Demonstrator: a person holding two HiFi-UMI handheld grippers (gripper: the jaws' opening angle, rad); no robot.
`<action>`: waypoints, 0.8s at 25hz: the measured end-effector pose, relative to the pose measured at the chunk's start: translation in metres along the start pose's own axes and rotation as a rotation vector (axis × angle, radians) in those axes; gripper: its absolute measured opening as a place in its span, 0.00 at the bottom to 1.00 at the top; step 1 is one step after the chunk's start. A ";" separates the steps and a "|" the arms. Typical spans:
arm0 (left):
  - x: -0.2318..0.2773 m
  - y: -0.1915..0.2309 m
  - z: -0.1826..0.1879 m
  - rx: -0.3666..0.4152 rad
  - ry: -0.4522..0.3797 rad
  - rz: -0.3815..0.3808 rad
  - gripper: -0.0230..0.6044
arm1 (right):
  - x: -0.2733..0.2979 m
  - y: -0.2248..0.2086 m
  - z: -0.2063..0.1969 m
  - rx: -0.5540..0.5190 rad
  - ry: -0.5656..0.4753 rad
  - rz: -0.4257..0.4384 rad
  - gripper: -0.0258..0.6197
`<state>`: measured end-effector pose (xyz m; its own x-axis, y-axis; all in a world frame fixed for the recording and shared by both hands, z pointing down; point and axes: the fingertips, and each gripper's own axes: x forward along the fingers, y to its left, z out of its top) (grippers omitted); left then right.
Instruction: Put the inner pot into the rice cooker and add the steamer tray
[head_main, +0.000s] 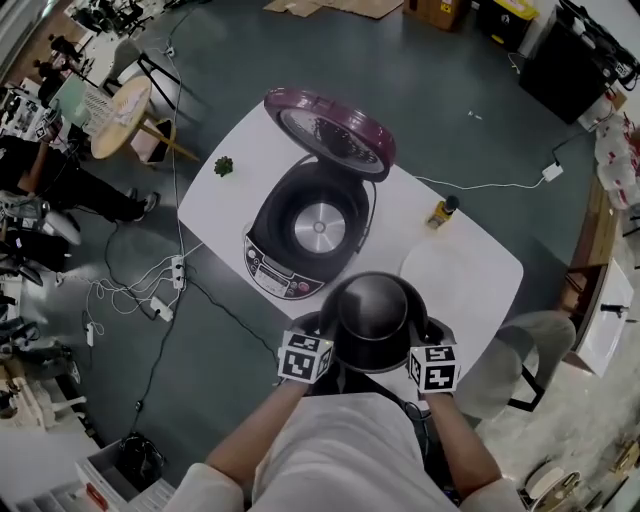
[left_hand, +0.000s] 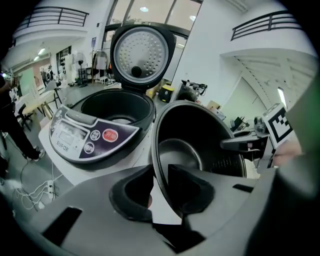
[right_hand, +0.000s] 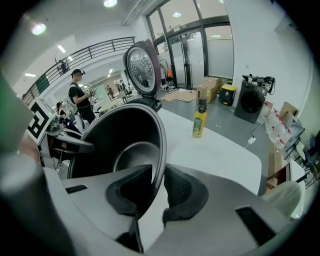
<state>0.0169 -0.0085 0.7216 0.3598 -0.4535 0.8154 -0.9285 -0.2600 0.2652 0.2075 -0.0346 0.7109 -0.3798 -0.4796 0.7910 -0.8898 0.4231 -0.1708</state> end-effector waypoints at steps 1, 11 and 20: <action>-0.004 -0.002 0.005 0.004 -0.009 0.001 0.21 | -0.005 -0.001 0.004 0.005 -0.012 -0.006 0.18; -0.043 -0.018 0.054 0.046 -0.135 0.012 0.20 | -0.045 -0.005 0.046 0.019 -0.131 -0.061 0.15; -0.076 -0.008 0.100 0.089 -0.228 0.013 0.20 | -0.062 0.007 0.092 0.019 -0.205 -0.093 0.14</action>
<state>0.0066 -0.0572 0.6061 0.3688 -0.6353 0.6785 -0.9250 -0.3227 0.2006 0.2013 -0.0726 0.6067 -0.3378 -0.6625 0.6686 -0.9272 0.3565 -0.1151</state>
